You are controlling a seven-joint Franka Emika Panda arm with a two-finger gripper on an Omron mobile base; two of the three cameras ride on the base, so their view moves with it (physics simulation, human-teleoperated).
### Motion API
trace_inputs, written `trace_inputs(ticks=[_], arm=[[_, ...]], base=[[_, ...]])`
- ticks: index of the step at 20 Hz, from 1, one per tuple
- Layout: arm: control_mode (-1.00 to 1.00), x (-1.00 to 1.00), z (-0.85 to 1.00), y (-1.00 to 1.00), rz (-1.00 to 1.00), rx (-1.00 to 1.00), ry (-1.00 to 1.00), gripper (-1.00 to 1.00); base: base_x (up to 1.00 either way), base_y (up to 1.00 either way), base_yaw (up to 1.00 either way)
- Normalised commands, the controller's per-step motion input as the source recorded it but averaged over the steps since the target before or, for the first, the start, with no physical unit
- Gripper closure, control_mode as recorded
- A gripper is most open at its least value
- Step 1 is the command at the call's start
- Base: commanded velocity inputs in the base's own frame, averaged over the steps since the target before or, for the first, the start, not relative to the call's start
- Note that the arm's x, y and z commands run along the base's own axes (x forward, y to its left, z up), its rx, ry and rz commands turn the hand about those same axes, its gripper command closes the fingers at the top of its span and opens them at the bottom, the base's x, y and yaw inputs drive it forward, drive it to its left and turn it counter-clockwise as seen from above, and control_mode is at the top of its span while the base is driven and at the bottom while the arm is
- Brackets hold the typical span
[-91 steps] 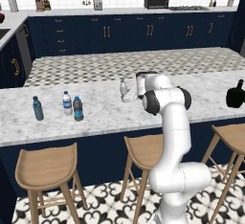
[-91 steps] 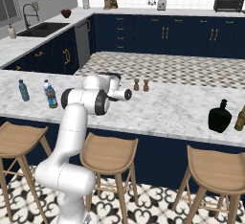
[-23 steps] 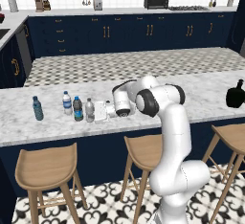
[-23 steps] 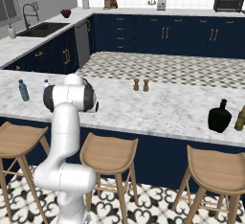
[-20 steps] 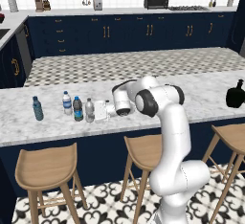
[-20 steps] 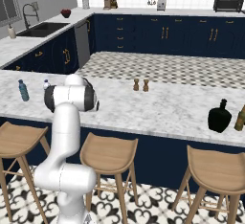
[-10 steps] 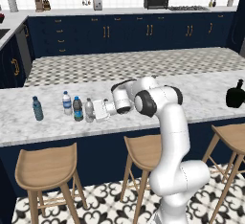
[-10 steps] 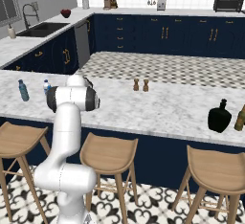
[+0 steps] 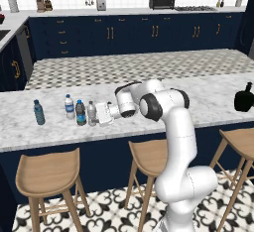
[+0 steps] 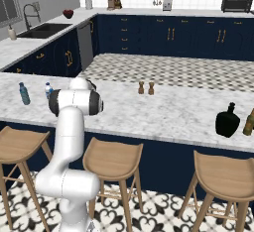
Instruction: Move the plastic bottles in the middle to the plastics group, and the glass bottles in the middle to the glass group.
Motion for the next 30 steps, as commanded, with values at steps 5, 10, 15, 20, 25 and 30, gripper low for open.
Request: trace_inputs(ticks=[5,10,15,20,25,30], arm=[[-1.0,0.0,0.0,-0.01,0.0,0.0,-0.01,-1.0],[-1.0,-0.01,0.0,-0.33,0.0,0.0,0.0,-1.0],[-1.0,-0.1,0.08,-0.47,0.0,0.0,0.0,-1.0],[-1.0,-0.2,0.3,-0.55,-0.06,-0.02,0.04,-1.0],[-1.0,-0.32,0.51,-0.49,-0.26,-0.05,0.15,-1.0],[-1.0,-0.36,0.6,-0.42,-0.35,-0.16,0.2,-1.0]], base=[[0.0,0.0,0.0],[0.0,0.0,0.0],[0.0,0.0,0.0],[0.0,0.0,0.0],[0.0,0.0,0.0],[0.0,0.0,0.0]])
